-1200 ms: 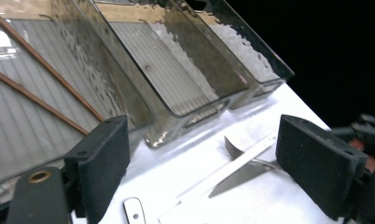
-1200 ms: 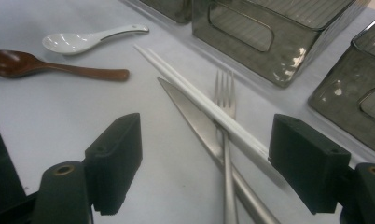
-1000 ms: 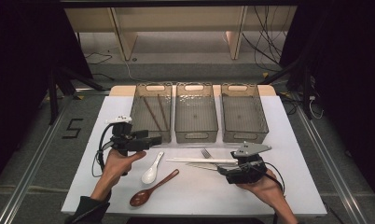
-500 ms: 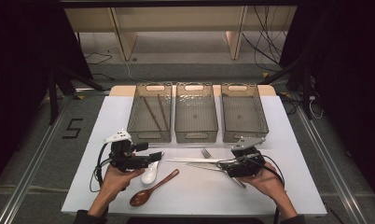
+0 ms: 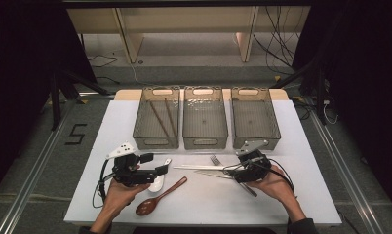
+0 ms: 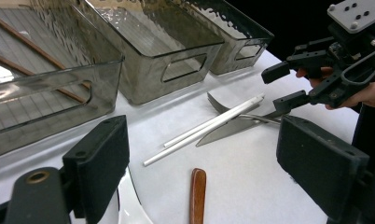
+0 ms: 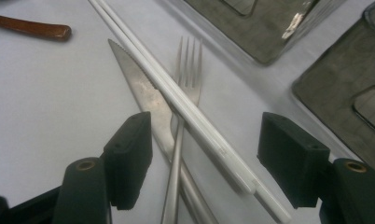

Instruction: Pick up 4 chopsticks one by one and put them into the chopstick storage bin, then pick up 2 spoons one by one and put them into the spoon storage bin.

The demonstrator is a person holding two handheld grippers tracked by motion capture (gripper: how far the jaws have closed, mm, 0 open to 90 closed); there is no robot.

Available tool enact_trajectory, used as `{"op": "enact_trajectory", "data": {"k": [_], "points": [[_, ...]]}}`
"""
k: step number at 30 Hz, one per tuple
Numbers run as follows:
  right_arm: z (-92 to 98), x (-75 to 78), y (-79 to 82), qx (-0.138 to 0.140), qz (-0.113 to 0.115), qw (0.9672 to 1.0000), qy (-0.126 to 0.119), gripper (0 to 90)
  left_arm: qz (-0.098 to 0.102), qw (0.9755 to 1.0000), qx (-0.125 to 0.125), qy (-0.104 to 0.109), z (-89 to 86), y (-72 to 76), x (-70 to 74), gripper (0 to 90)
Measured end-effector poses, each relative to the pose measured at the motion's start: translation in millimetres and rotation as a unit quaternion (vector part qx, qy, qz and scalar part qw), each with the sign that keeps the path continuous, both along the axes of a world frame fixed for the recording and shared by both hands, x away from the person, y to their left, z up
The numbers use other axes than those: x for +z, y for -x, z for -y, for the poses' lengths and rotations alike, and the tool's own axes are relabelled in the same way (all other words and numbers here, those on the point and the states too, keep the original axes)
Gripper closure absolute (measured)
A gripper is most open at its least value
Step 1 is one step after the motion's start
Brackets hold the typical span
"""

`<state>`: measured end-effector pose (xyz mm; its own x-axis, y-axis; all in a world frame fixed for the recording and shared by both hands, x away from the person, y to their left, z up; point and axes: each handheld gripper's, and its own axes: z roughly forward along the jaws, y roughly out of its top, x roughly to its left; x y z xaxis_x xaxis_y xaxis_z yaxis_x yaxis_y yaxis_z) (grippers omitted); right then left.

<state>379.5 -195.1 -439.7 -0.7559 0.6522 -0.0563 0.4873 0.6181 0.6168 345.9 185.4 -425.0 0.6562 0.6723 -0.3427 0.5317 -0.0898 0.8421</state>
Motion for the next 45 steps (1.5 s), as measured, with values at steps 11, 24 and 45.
{"op": "enact_trajectory", "data": {"k": [11, 24, 45], "points": [[-8.5, -6.5, -4.0, 0.015, -0.007, 0.9997, 0.016, 37.6, 0.004, 0.9998, -0.003, -0.017, 5.6, 13.8, -10.0, 16.7], [-9.9, -6.0, 1.4, 0.008, -0.005, 0.9998, 0.018, 37.4, 0.016, 0.9997, -0.004, -0.018, 6.1, 18.0, -9.9, 16.7], [-13.2, -16.6, -13.3, 0.022, -0.022, 0.9991, 0.027, 44.3, 0.027, 0.9994, 0.000, -0.022, 8.5, 22.7, -10.1, 16.7]]}}
